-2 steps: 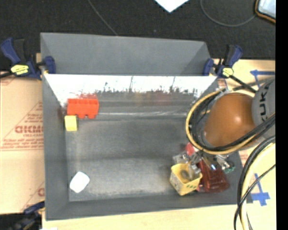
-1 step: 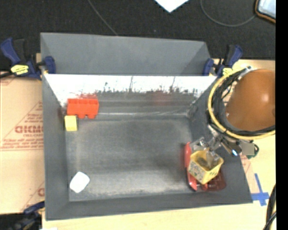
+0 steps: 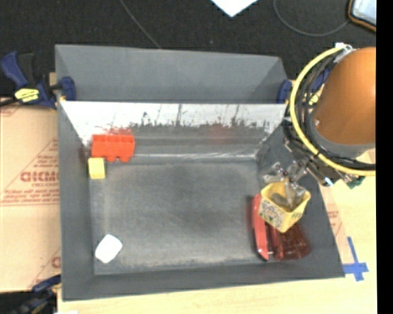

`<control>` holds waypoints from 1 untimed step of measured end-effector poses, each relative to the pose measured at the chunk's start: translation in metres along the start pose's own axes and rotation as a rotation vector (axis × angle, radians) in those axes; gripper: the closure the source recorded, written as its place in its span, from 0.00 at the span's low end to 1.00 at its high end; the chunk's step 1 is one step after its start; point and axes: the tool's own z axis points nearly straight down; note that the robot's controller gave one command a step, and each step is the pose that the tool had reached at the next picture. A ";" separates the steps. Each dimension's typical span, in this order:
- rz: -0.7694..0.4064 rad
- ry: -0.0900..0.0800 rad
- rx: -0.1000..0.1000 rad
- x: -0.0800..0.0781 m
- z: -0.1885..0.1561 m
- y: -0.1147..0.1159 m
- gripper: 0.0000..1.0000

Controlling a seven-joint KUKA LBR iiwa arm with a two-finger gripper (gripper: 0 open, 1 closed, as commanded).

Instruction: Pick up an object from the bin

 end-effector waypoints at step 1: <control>0.016 -0.018 0.014 -0.003 -0.011 -0.002 1.00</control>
Offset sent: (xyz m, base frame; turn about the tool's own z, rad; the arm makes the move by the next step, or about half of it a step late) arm 0.0375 0.0293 -0.0475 -0.2723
